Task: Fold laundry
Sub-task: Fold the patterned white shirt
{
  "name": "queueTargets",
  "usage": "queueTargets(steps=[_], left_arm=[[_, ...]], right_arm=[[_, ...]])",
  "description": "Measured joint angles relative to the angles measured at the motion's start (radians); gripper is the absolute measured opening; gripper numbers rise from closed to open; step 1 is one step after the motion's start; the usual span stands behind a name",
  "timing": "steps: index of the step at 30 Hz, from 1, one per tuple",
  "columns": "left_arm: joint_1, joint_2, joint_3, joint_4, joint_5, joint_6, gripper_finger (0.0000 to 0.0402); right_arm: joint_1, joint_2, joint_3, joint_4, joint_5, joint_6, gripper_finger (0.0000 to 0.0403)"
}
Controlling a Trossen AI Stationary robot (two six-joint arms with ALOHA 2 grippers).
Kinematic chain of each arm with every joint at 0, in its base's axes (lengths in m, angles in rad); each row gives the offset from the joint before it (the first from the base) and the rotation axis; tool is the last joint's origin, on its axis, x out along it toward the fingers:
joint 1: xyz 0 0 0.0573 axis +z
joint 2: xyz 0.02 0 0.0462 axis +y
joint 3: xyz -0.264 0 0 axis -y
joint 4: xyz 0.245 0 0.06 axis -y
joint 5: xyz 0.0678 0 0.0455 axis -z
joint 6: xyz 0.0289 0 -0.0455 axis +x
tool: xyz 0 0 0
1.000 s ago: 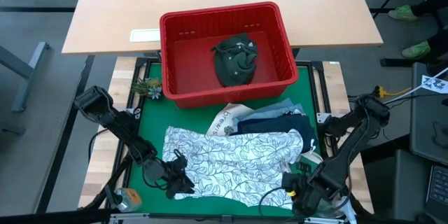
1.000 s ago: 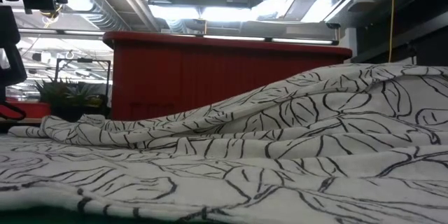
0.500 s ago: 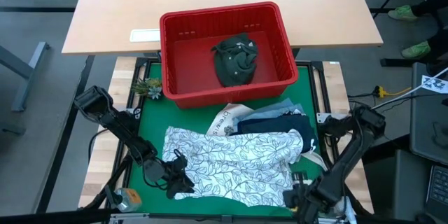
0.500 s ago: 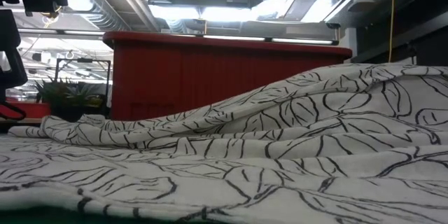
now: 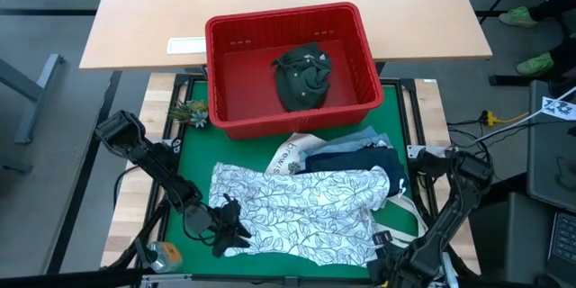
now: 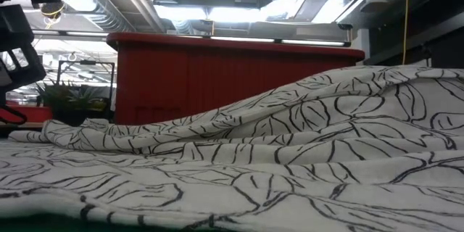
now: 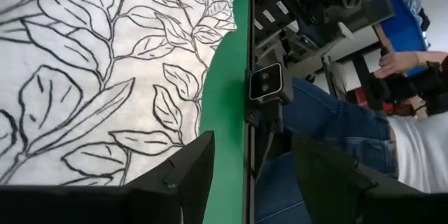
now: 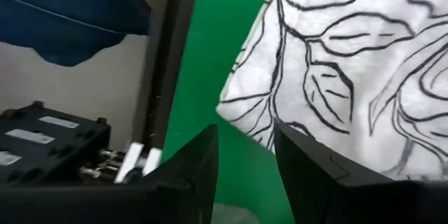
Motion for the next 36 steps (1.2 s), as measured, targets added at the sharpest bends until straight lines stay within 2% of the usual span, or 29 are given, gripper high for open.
queueTargets(steps=[11,14,19,21,26,36], left_arm=[[-0.010,0.000,0.020,-0.056,0.040,0.239,0.0183],[-0.031,0.000,0.110,-0.238,0.076,0.292,0.0183],[-0.074,0.016,0.326,-0.744,0.098,0.299,0.0183],[-0.092,0.035,0.386,-0.828,0.082,0.298,0.0183],[-0.135,0.107,0.473,-0.871,0.016,0.303,0.0183],[-0.138,0.230,0.489,-0.933,-0.013,0.227,0.0183]], right_arm=[[0.000,0.071,0.003,0.016,0.000,-0.026,0.0140],[0.000,0.072,0.003,0.016,-0.005,-0.024,0.0140],[0.000,0.073,0.003,0.018,-0.007,-0.023,0.0140],[0.000,0.074,0.003,0.018,-0.007,-0.023,0.0140],[0.000,0.074,0.002,0.019,-0.008,-0.022,0.0140],[0.000,0.075,0.001,0.019,-0.008,-0.022,0.0140]])
